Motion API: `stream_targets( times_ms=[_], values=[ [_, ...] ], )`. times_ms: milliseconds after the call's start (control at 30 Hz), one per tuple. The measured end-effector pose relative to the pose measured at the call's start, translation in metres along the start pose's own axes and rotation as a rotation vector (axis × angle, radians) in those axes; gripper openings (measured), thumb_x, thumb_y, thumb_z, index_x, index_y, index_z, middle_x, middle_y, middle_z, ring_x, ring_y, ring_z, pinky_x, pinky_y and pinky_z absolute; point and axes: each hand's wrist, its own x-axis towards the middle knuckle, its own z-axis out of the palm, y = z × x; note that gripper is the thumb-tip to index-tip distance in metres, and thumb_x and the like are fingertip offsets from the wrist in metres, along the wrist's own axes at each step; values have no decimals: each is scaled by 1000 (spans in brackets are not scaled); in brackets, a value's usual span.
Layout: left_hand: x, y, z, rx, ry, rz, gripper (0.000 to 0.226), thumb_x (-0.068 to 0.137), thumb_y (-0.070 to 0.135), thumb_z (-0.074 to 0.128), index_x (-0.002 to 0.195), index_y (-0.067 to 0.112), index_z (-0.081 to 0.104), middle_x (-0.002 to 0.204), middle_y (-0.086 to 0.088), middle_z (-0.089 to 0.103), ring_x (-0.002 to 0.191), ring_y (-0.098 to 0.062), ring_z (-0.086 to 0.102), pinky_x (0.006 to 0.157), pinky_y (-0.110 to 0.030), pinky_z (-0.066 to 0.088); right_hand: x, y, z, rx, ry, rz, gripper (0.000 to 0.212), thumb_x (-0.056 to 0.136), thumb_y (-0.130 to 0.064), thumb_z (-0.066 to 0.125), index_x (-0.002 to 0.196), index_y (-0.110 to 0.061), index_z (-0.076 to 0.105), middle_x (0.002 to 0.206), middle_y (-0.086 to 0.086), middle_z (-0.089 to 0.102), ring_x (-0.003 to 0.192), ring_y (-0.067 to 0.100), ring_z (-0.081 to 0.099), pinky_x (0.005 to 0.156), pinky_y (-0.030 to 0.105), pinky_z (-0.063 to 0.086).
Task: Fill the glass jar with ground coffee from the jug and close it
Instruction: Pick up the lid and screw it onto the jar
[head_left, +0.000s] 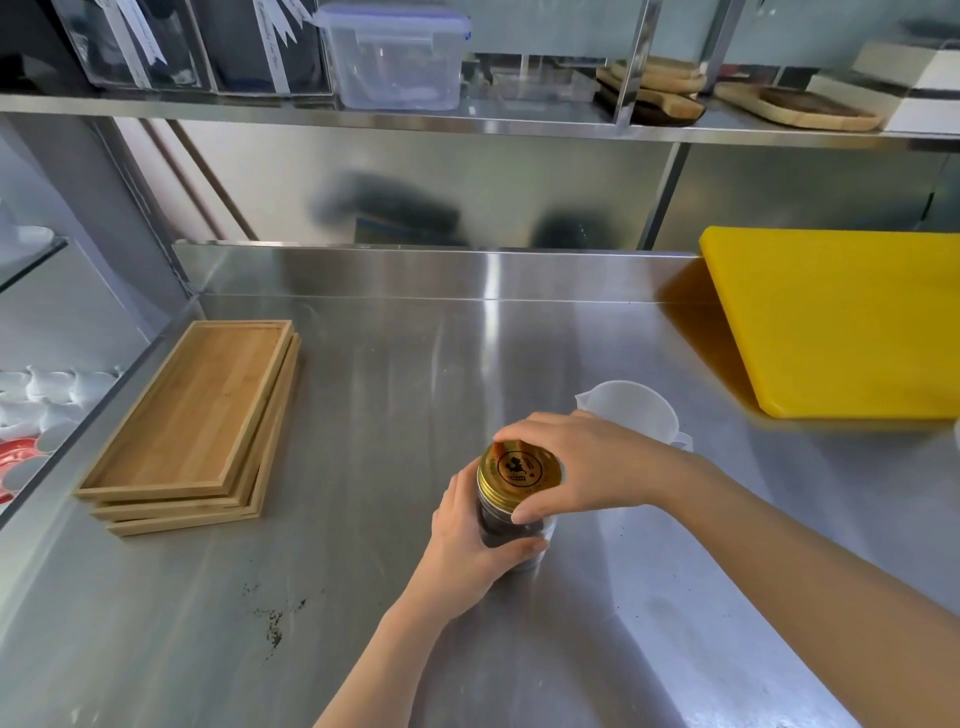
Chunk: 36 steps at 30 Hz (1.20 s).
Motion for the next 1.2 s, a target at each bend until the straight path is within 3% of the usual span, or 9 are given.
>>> stream_targets(
  times_ms=[133, 333, 467, 667, 833, 933, 1000, 1100, 1200],
  values=[
    [-1, 2, -1, 26, 5, 7, 78, 54, 55, 78, 115, 63, 30, 128, 14, 50, 124, -13, 45, 105, -46, 40, 6, -2, 0, -109, -6, 42, 61, 69, -63, 64, 119, -34, 45, 108, -11, 55, 96, 15, 55, 79, 32, 50],
    [0, 5, -3, 88, 5, 20, 76, 52, 56, 77, 107, 68, 26, 125, 15, 50, 121, -13, 47, 105, -46, 39, 11, -4, -8, -124, -120, -41, 69, 70, -36, 74, 129, -31, 39, 121, -9, 50, 106, 12, 49, 85, 29, 45],
    [1, 8, -4, 124, 5, 21, 72, 52, 56, 76, 105, 63, 28, 122, 19, 49, 119, -9, 45, 105, -45, 37, 16, -5, -10, -126, -195, -92, 71, 69, -23, 75, 129, -30, 39, 123, -6, 49, 109, 14, 47, 87, 37, 50],
    [-2, 10, -4, 146, 4, 24, 70, 58, 48, 78, 105, 59, 28, 120, 21, 48, 115, 11, 36, 106, -41, 34, 16, -9, -9, -258, -156, -57, 64, 70, -47, 70, 124, -29, 41, 113, -5, 53, 99, 15, 51, 79, 37, 52],
    [-4, 12, -3, 137, 2, 7, 70, 58, 44, 77, 105, 59, 27, 118, 22, 47, 109, 23, 30, 105, -41, 34, 14, -14, -9, -471, -35, 0, 64, 67, -81, 46, 90, -22, 46, 85, -6, 58, 74, 17, 54, 63, 30, 39],
    [-4, 12, -4, 149, 0, 11, 68, 59, 44, 77, 103, 59, 28, 114, 24, 46, 109, 22, 30, 104, -40, 34, 14, -11, -11, -382, -67, -9, 71, 68, -76, 52, 120, -28, 43, 109, -6, 57, 98, 17, 54, 80, 34, 43],
    [-3, 11, -4, 166, 4, 17, 68, 58, 46, 77, 102, 60, 27, 116, 20, 48, 111, 14, 35, 104, -41, 34, 13, -12, -13, -264, -149, -62, 70, 73, -58, 64, 132, -33, 34, 123, -8, 49, 111, 14, 47, 88, 36, 43],
    [-2, 10, -3, 176, 11, 20, 67, 57, 48, 78, 101, 59, 28, 116, 18, 49, 110, 6, 40, 104, -42, 35, 14, -14, -13, -207, -177, -137, 61, 75, -35, 68, 128, -32, 39, 120, -7, 50, 106, 13, 46, 83, 36, 48],
    [-2, 11, -4, 157, -1, 16, 67, 58, 46, 77, 102, 60, 28, 114, 24, 46, 110, 17, 34, 103, -41, 35, 15, -18, -11, -385, -40, -87, 51, 77, -58, 56, 115, -26, 47, 102, -4, 57, 90, 17, 54, 71, 36, 48]
  ],
)
